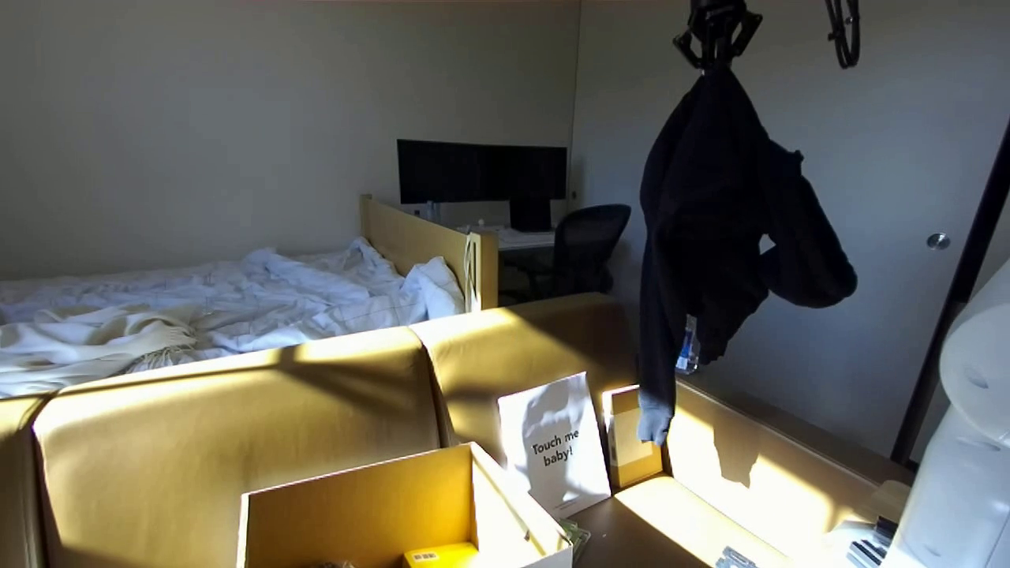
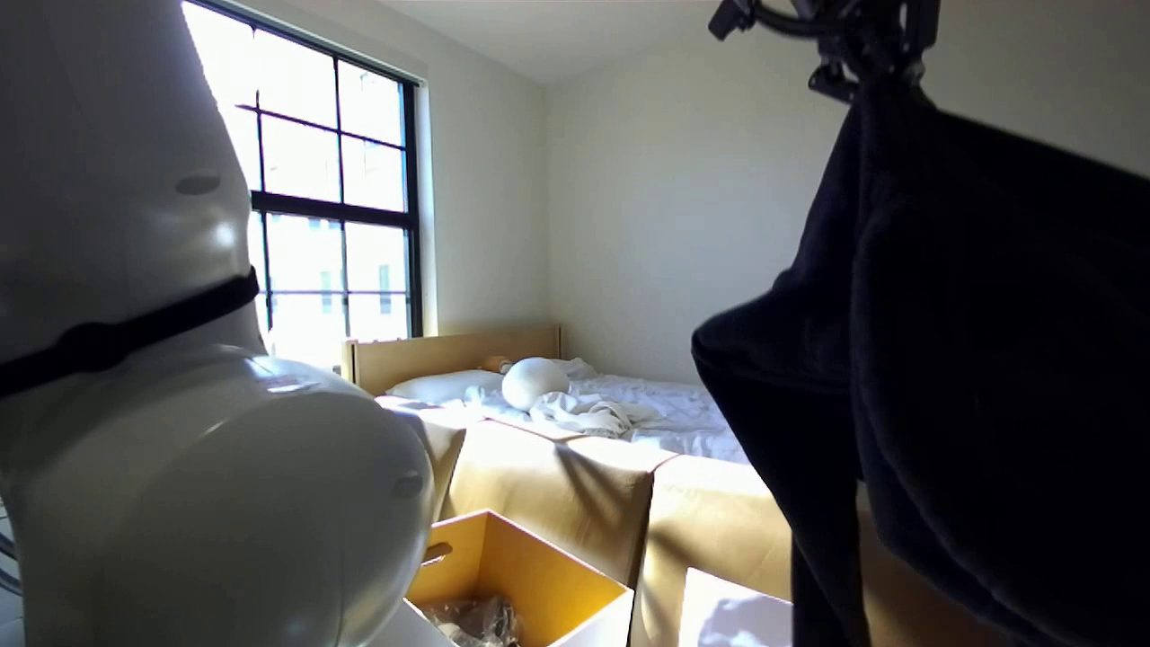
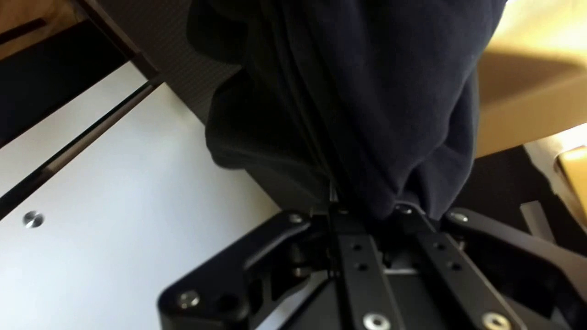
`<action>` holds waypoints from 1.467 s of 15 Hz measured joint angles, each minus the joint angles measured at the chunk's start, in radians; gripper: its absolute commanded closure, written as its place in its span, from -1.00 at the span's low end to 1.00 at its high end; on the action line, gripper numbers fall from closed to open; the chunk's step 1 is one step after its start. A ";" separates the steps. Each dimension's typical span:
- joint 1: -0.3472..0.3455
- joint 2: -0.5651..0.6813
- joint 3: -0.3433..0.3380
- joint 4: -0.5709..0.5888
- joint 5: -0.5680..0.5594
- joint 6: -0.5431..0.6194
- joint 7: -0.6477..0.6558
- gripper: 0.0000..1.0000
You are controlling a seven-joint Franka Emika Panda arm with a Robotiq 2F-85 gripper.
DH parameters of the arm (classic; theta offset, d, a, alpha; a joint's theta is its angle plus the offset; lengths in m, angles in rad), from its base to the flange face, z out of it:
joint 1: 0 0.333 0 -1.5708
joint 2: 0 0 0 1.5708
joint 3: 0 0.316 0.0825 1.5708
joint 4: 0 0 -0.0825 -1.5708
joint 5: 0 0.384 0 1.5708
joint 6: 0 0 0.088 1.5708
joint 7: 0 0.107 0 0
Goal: Take the jacket out of the box
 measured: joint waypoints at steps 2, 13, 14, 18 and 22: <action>-0.015 -0.006 0.010 -0.133 0.099 0.062 -0.003 0.95; -0.060 -0.072 0.171 -0.897 0.197 0.424 0.142 0.95; -0.090 -0.068 0.175 -0.961 0.157 0.472 0.191 0.95; -0.269 -0.022 0.143 -1.075 -0.032 0.669 0.347 0.95; -0.361 0.058 0.116 -1.005 -0.151 0.848 0.462 0.95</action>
